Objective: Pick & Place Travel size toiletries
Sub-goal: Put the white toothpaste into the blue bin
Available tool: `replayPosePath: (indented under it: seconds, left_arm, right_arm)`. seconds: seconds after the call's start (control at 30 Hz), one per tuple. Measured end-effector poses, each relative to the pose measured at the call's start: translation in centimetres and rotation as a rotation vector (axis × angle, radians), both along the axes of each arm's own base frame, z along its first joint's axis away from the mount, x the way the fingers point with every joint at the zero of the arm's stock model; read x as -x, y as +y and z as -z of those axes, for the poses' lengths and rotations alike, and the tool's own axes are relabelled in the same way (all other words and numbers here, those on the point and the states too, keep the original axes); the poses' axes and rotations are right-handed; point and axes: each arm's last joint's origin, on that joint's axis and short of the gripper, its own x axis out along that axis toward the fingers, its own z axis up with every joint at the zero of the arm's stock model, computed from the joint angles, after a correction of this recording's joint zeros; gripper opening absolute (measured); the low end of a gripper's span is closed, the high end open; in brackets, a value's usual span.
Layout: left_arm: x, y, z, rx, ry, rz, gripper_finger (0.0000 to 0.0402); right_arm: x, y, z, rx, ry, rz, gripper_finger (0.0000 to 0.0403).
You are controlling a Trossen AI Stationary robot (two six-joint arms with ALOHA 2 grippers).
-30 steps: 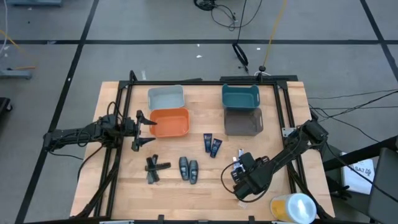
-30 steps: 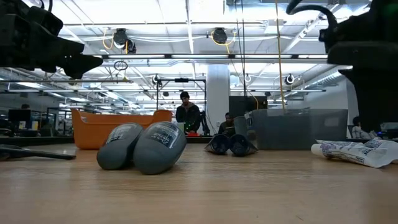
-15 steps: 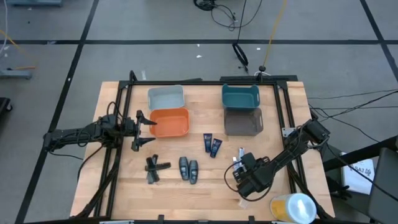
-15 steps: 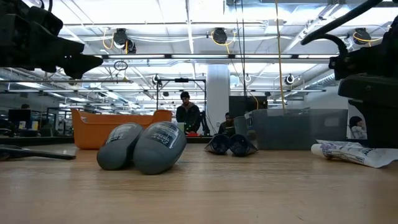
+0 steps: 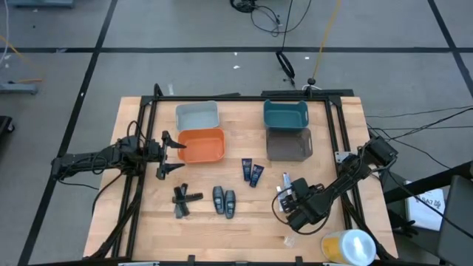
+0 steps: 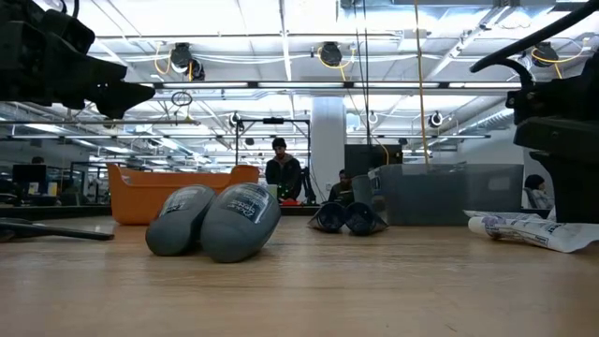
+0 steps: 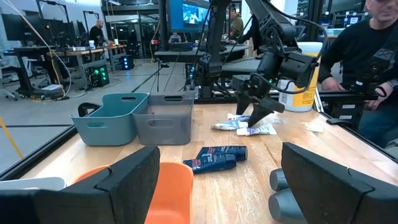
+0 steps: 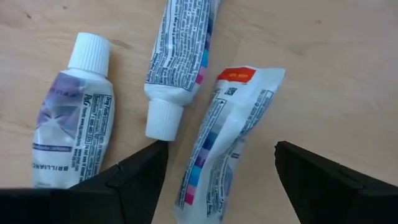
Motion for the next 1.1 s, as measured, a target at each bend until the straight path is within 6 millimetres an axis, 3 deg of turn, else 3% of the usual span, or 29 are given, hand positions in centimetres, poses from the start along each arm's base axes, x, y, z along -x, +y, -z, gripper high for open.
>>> replayPosePath:
  seconds: [0.2,0.7,1.1]
  left_arm:
    - [0.00,0.00,0.00,0.000,0.000,0.000,0.0329]
    - [0.00,0.00,0.00,0.000,0.000,0.000,0.0328]
    - [0.00,0.00,0.00,0.000,0.000,0.000,0.0328]
  right_arm:
    - [0.20,-0.25,0.38,0.036,-0.023,-0.013,0.0274]
    - [0.03,-0.28,0.43,0.057,-0.052,-0.019,0.0184]
    - [0.05,-0.24,0.49,0.037,-0.027,-0.038,0.0157]
